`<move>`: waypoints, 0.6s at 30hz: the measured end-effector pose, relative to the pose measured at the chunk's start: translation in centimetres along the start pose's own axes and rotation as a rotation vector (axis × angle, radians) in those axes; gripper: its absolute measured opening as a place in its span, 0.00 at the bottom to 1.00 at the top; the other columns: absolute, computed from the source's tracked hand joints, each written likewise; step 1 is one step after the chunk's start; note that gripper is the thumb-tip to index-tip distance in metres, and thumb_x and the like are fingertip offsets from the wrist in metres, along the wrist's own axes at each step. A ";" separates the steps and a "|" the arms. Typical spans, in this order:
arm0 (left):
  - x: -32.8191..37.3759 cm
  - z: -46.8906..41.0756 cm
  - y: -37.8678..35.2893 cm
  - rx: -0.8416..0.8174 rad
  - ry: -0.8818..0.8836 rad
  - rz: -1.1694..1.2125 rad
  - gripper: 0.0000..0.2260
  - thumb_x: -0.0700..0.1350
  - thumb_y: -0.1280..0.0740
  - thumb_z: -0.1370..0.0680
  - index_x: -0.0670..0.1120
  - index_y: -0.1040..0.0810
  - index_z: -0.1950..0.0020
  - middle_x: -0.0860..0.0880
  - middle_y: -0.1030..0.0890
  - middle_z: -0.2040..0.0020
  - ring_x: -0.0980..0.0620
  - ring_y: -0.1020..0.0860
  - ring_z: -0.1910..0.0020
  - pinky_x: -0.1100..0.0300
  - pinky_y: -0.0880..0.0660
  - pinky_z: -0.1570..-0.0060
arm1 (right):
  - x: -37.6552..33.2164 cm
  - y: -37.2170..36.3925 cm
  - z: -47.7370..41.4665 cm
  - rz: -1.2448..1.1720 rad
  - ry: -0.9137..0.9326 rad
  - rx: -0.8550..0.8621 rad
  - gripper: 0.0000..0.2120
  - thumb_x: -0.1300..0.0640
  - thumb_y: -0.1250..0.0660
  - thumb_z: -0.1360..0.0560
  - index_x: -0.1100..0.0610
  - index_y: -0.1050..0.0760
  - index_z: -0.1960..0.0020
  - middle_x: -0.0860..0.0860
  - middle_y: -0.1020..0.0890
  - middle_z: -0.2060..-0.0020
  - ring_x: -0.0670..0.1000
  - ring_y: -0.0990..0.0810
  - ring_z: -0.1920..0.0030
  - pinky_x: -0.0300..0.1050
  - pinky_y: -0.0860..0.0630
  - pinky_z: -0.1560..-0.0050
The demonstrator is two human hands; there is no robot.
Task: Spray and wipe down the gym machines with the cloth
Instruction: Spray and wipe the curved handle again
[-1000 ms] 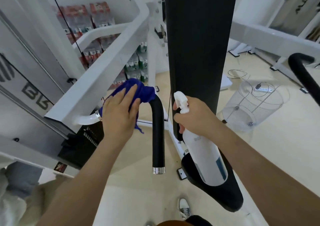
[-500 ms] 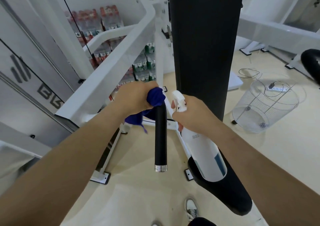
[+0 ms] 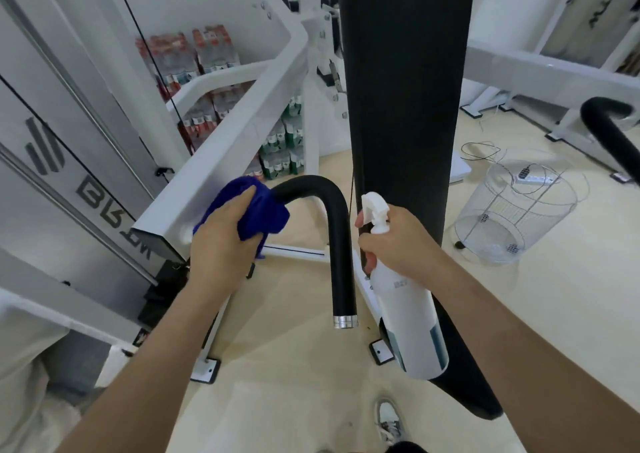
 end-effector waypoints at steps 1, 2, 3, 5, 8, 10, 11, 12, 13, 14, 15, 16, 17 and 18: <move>0.0 0.5 0.2 0.023 0.040 0.093 0.28 0.41 0.32 0.24 0.53 0.34 0.25 0.52 0.23 0.38 0.50 0.25 0.43 0.68 0.30 0.48 | 0.2 -0.4 0.3 -0.018 -0.014 0.003 0.06 0.62 0.34 0.25 0.51 0.26 0.53 0.48 0.20 0.72 0.44 0.19 0.73 0.38 0.24 0.63; 0.4 1.1 0.1 0.047 0.062 0.189 0.26 0.42 0.33 0.23 0.54 0.33 0.26 0.51 0.22 0.38 0.49 0.25 0.42 0.63 0.29 0.44 | 0.3 -0.7 0.8 -0.018 -0.027 0.009 0.06 0.62 0.34 0.25 0.51 0.26 0.53 0.48 0.20 0.74 0.44 0.18 0.73 0.38 0.24 0.62; 0.9 1.5 -0.2 0.061 0.085 0.292 0.25 0.44 0.34 0.23 0.55 0.32 0.27 0.51 0.21 0.40 0.50 0.24 0.42 0.59 0.29 0.41 | 0.5 -1.0 1.2 -0.016 -0.036 0.010 0.06 0.61 0.34 0.25 0.51 0.25 0.53 0.48 0.20 0.75 0.44 0.18 0.72 0.38 0.25 0.62; 2.5 1.8 -1.4 0.038 0.135 0.538 0.22 0.46 0.35 0.22 0.57 0.31 0.28 0.54 0.20 0.44 0.59 0.23 0.47 0.65 0.29 0.46 | 0.8 -1.5 2.1 -0.029 -0.055 0.017 0.05 0.62 0.35 0.24 0.52 0.25 0.52 0.48 0.20 0.76 0.44 0.18 0.71 0.36 0.25 0.63; 5.2 1.3 -3.4 -0.007 0.183 0.673 0.22 0.50 0.38 0.20 0.56 0.36 0.25 0.54 0.26 0.32 0.58 0.27 0.39 0.67 0.32 0.41 | 0.9 -1.5 3.1 -0.026 -0.070 0.035 0.06 0.61 0.35 0.25 0.54 0.24 0.49 0.49 0.19 0.74 0.47 0.16 0.68 0.39 0.22 0.59; 7.1 1.0 -4.2 -0.026 0.135 0.616 0.25 0.50 0.40 0.19 0.55 0.42 0.22 0.51 0.38 0.23 0.51 0.38 0.26 0.54 0.39 0.28 | 0.8 -1.3 3.5 -0.028 -0.078 0.057 0.07 0.61 0.34 0.26 0.54 0.24 0.48 0.50 0.19 0.72 0.49 0.16 0.67 0.43 0.20 0.55; 8.1 1.1 -4.7 -0.043 0.091 0.565 0.26 0.49 0.40 0.18 0.53 0.45 0.21 0.50 0.43 0.21 0.50 0.45 0.23 0.51 0.44 0.25 | 0.6 -1.1 3.9 -0.031 -0.082 0.071 0.08 0.62 0.34 0.26 0.54 0.24 0.48 0.51 0.19 0.71 0.48 0.17 0.68 0.43 0.20 0.56; 8.9 1.3 -5.2 -0.059 0.044 0.518 0.27 0.47 0.40 0.18 0.52 0.47 0.21 0.50 0.47 0.21 0.50 0.50 0.22 0.50 0.47 0.25 | 0.4 -1.0 4.2 -0.038 -0.082 0.077 0.08 0.63 0.35 0.26 0.54 0.25 0.48 0.51 0.19 0.70 0.47 0.17 0.69 0.41 0.20 0.58; 9.5 1.7 -5.9 -0.079 0.000 0.480 0.28 0.45 0.40 0.18 0.51 0.49 0.21 0.49 0.50 0.20 0.50 0.50 0.22 0.52 0.45 0.25 | 0.2 -0.9 4.5 -0.043 -0.085 0.081 0.08 0.64 0.35 0.26 0.55 0.25 0.49 0.51 0.20 0.69 0.47 0.18 0.70 0.39 0.22 0.61; 10.0 2.4 -6.5 -0.091 -0.026 0.449 0.30 0.43 0.39 0.19 0.52 0.50 0.21 0.49 0.52 0.20 0.48 0.46 0.23 0.56 0.40 0.29 | 0.1 -0.7 4.7 -0.044 -0.082 0.088 0.07 0.64 0.35 0.26 0.54 0.26 0.51 0.51 0.20 0.69 0.46 0.19 0.71 0.36 0.24 0.64; 10.1 3.0 -7.1 -0.106 -0.036 0.430 0.31 0.41 0.39 0.19 0.53 0.51 0.21 0.49 0.54 0.20 0.47 0.41 0.25 0.61 0.35 0.36 | -0.1 -0.5 5.1 -0.034 -0.086 0.102 0.07 0.63 0.34 0.25 0.52 0.28 0.55 0.49 0.22 0.68 0.45 0.20 0.70 0.34 0.26 0.66; 10.1 3.6 -7.7 -0.121 -0.038 0.414 0.32 0.40 0.39 0.19 0.54 0.51 0.20 0.48 0.54 0.20 0.46 0.35 0.29 0.63 0.32 0.45 | -0.1 -0.4 5.4 -0.023 -0.092 0.119 0.10 0.62 0.34 0.24 0.50 0.31 0.58 0.48 0.23 0.66 0.45 0.22 0.67 0.34 0.28 0.67; 9.8 4.0 -8.1 -0.129 -0.035 0.402 0.33 0.39 0.39 0.20 0.55 0.52 0.21 0.48 0.53 0.20 0.45 0.31 0.34 0.64 0.31 0.50 | -0.2 -0.3 5.6 -0.019 -0.099 0.131 0.13 0.62 0.33 0.24 0.48 0.33 0.59 0.48 0.24 0.65 0.47 0.22 0.64 0.36 0.27 0.65; 9.3 4.3 -8.3 -0.136 -0.027 0.401 0.33 0.39 0.39 0.20 0.56 0.51 0.21 0.47 0.48 0.21 0.47 0.28 0.39 0.65 0.32 0.54 | 0.0 -0.5 5.5 -0.022 -0.101 0.134 0.13 0.61 0.33 0.24 0.47 0.34 0.59 0.49 0.23 0.64 0.49 0.22 0.62 0.39 0.24 0.61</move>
Point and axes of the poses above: each hand's wrist, its own z-axis away from the middle knuckle, its own y-axis out of the back of the hand, x = y × z, the point moved 5 cm from there along -z, towards the middle knuckle
